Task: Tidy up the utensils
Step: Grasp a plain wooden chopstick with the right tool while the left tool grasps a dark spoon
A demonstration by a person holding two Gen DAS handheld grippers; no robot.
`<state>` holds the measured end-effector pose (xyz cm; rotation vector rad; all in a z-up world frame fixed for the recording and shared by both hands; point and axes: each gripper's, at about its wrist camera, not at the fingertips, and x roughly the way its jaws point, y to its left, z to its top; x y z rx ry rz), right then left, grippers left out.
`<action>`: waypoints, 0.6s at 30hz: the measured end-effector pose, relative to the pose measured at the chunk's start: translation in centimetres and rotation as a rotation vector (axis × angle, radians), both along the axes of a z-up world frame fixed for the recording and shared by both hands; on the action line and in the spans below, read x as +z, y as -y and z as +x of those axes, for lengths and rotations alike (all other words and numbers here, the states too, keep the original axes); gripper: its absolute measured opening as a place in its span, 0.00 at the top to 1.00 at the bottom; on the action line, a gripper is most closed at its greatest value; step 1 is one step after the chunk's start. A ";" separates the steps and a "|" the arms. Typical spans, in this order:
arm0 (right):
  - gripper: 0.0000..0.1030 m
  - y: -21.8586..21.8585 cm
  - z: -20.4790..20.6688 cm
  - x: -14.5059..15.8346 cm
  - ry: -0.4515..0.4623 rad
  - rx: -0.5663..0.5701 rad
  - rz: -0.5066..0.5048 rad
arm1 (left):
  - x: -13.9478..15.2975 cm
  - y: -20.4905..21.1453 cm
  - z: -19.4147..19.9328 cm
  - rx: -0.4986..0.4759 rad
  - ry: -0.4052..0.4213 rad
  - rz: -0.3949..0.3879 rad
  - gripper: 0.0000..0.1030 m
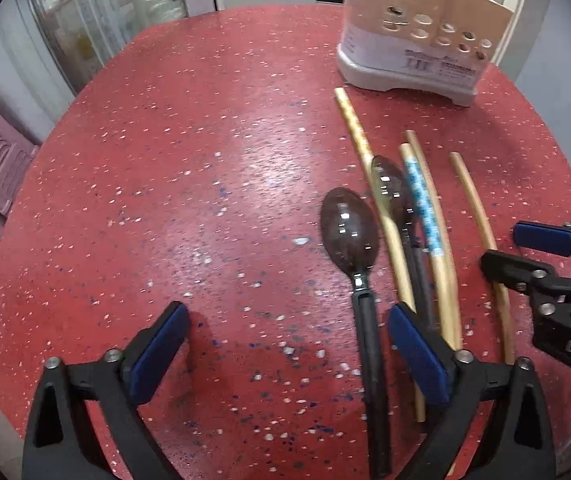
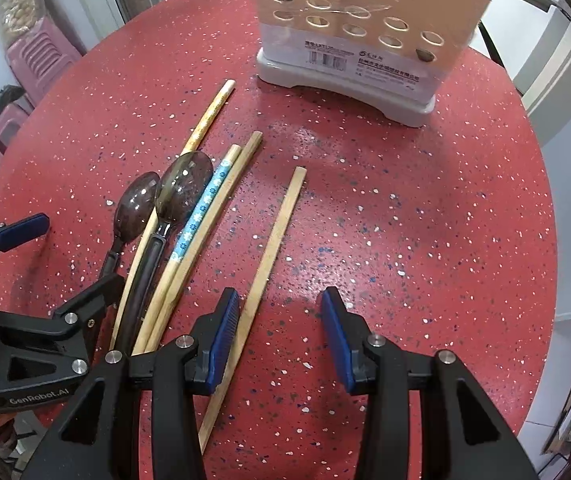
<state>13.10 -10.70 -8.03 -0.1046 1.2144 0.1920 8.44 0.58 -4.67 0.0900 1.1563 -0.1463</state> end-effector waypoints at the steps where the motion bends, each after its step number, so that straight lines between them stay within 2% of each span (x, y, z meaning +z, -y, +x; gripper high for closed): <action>1: 0.56 -0.1 0.0 0.0 -0.001 0.001 -0.004 | 0.1 0.3 0.0 -0.009 -0.006 -0.010 0.00; 3: 0.59 -0.1 0.0 0.0 -0.005 0.007 -0.004 | 0.4 0.8 0.0 -0.031 -0.009 -0.011 0.02; 4: 0.67 -0.1 -0.1 0.1 -0.006 0.012 0.004 | 0.5 1.2 -0.3 -0.044 -0.008 -0.012 0.08; 6: 0.77 -0.2 -0.3 0.2 -0.008 0.016 0.007 | 1.2 2.3 -0.5 -0.086 -0.003 -0.015 0.22; 8: 0.88 -0.2 -0.5 0.2 -0.008 0.023 0.020 | 1.7 3.2 -0.8 -0.119 0.003 -0.015 0.48; 9: 0.89 -0.2 -0.6 0.3 -0.005 0.025 0.021 | 1.7 3.0 -0.7 -0.129 0.004 -0.015 0.53; 10: 0.90 -0.1 -0.7 0.2 0.001 0.028 0.025 | 1.8 3.2 -0.9 -0.134 0.012 -0.015 0.63; 13: 0.94 0.5 -1.3 0.2 0.016 0.032 0.070 | 2.1 3.2 -1.4 -0.116 0.031 -0.060 0.64; 18: 0.94 2.6 -2.7 0.5 0.059 0.022 0.187 | 3.1 2.1 -2.8 -0.069 0.104 -0.138 0.64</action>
